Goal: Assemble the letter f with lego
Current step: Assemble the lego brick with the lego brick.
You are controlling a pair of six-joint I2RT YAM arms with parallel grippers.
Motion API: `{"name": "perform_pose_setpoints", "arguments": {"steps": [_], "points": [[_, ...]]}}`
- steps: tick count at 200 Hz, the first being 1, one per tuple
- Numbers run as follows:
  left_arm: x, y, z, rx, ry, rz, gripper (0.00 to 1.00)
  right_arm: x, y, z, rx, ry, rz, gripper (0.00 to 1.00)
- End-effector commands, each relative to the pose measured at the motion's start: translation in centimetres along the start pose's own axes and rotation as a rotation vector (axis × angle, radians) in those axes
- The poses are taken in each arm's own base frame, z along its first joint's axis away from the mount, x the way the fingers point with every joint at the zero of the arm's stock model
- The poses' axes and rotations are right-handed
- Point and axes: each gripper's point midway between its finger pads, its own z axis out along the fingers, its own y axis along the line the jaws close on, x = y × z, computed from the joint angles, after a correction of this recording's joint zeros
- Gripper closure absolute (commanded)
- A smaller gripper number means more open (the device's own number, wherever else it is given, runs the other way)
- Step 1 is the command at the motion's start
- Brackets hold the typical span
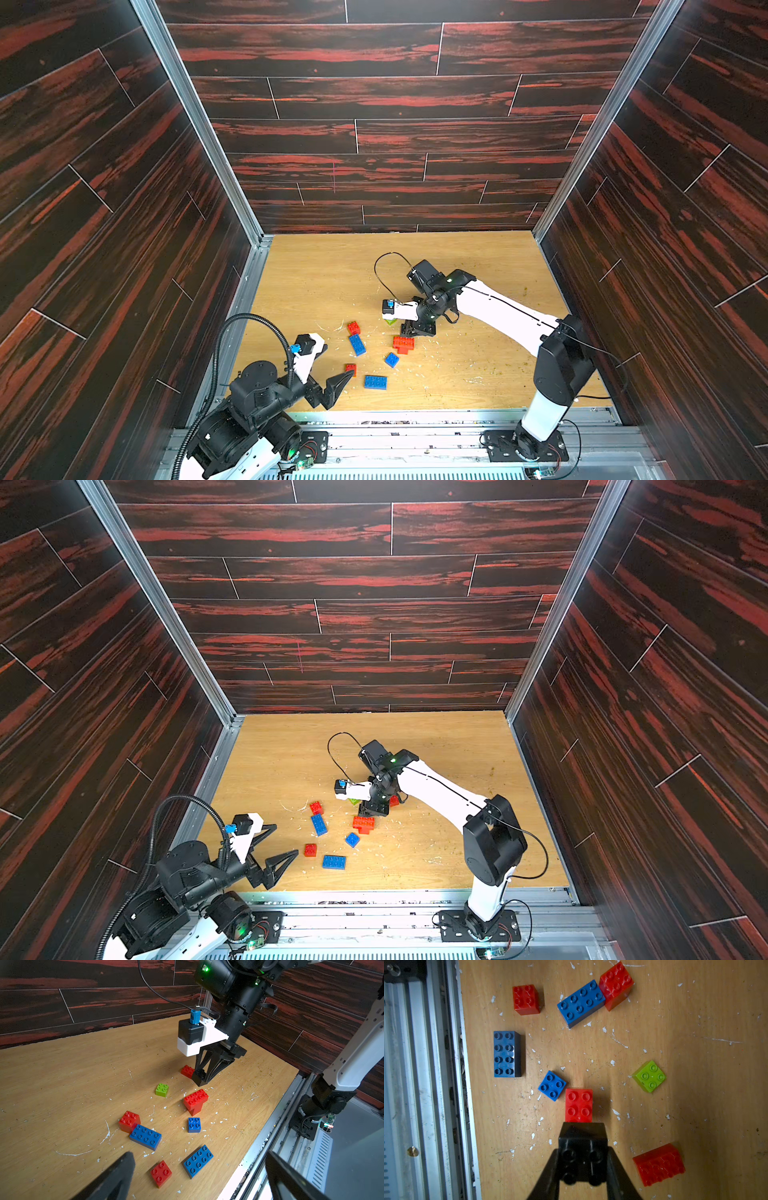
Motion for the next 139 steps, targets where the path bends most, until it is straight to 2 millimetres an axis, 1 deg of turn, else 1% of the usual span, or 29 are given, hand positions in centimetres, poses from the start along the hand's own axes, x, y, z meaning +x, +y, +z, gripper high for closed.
{"name": "perform_pose_setpoints", "arguments": {"steps": [1, 56, 87, 139], "points": [[-0.1, -0.1, -0.1, 0.004, -0.007, 0.002, 0.00, -0.2, 0.6, 0.6, -0.044, 0.018, -0.016, 0.79], [0.0, -0.1, -0.1, 0.003, -0.006, 0.001, 0.00, 0.1, 0.6, 1.8, -0.067, 0.064, -0.015, 0.79], [-0.1, -0.1, -0.1, 0.003, -0.008, 0.002, 0.00, 0.6, 0.5, 2.6, -0.080, 0.097, -0.004, 0.79], [-0.1, 0.0, -0.1, -0.001, -0.009, 0.002, 0.00, 0.9, 0.4, 3.3, -0.089, 0.119, 0.010, 0.79]]}}
